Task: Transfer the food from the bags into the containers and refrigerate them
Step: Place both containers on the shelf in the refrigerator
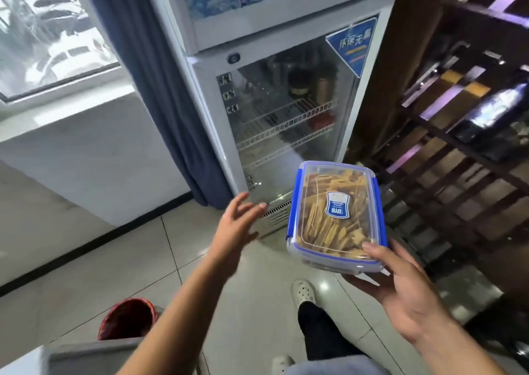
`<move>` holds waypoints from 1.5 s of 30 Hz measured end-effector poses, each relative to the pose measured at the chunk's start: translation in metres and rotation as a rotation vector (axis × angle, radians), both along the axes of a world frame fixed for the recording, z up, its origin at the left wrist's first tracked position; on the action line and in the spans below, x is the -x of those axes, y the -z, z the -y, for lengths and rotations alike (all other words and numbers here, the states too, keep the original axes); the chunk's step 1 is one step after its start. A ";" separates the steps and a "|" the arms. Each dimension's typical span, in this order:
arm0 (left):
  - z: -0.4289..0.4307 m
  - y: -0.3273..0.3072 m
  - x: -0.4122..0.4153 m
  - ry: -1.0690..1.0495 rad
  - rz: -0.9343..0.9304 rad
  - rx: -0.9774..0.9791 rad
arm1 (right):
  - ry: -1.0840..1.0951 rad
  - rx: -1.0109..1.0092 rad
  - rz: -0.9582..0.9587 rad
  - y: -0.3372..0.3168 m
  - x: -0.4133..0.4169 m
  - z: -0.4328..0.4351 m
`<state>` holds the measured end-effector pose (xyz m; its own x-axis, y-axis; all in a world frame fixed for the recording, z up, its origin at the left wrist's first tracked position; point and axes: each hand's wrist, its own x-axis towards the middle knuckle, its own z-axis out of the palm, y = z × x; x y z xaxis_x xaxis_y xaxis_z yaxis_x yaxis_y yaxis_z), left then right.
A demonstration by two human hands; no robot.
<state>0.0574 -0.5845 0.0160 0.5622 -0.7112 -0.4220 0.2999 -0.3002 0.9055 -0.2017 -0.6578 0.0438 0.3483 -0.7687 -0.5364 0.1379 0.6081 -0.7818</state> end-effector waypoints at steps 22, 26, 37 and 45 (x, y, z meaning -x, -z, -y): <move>0.184 -0.011 -0.210 -0.235 0.417 0.137 | 0.108 -0.013 0.018 0.006 -0.064 0.140; 0.177 -0.012 -0.216 -0.182 0.387 0.138 | 0.154 -0.030 0.034 0.004 -0.062 0.120; 0.109 0.008 -0.100 -0.136 0.420 0.243 | 0.442 -0.025 0.016 -0.010 -0.037 0.073; 0.107 -0.017 -0.040 0.317 0.802 0.354 | 0.619 -0.043 0.033 -0.012 0.023 0.033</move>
